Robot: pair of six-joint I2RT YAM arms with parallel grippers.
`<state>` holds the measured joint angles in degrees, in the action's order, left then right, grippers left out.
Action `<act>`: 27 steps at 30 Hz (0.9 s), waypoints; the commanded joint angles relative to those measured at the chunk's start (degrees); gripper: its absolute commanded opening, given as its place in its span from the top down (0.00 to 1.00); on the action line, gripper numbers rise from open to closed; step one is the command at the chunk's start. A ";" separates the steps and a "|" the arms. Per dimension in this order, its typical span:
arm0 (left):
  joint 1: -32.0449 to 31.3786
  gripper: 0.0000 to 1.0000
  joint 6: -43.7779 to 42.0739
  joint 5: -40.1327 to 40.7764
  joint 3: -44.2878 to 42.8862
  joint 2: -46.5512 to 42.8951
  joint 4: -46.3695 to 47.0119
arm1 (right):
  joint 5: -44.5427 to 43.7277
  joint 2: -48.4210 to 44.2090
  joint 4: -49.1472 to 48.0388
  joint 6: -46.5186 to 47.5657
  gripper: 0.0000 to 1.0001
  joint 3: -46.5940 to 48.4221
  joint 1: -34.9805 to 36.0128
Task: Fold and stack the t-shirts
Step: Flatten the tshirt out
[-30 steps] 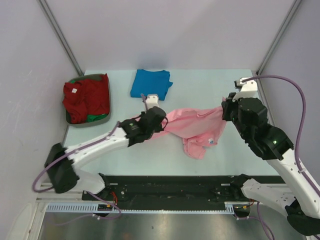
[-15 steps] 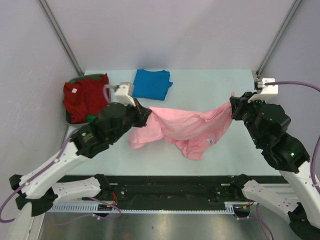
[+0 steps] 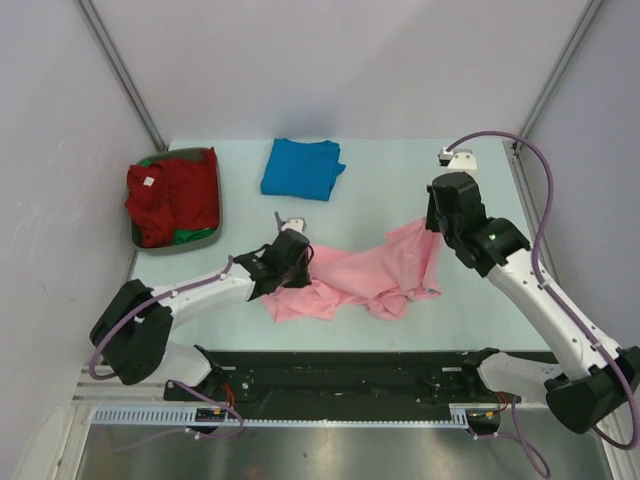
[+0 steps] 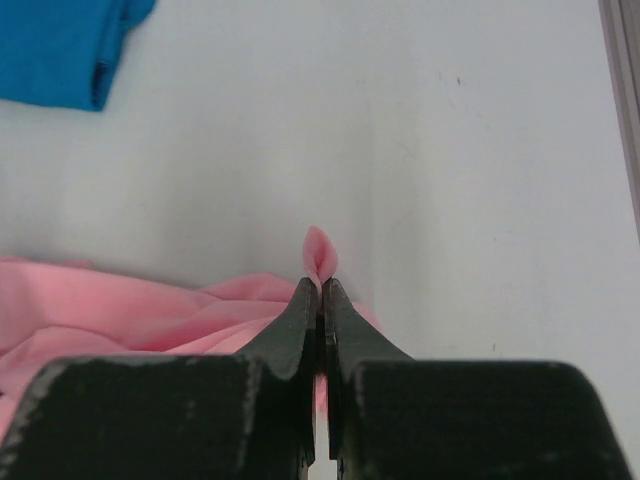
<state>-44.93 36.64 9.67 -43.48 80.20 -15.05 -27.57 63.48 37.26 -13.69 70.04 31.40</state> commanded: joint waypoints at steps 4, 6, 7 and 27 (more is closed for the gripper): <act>1.61 0.95 0.62 2.02 -6.70 -5.49 -0.06 | -0.03 3.75 -3.59 -3.18 1.00 -0.87 -3.45; -2.42 0.58 1.15 3.07 -6.35 -9.53 -1.29 | 0.24 4.10 -4.29 -3.09 1.00 -1.05 -3.45; -3.84 0.52 1.50 3.86 -5.83 -10.85 -1.65 | 0.41 4.10 -4.38 -3.09 1.00 -1.31 -3.36; -9.92 0.33 7.83 10.81 3.85 -8.23 -4.47 | 2.70 4.10 -5.35 -3.36 1.00 -3.24 -3.36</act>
<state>-54.57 44.56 19.18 -37.60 69.93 -21.78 -25.02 67.99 33.95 -16.49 66.98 28.21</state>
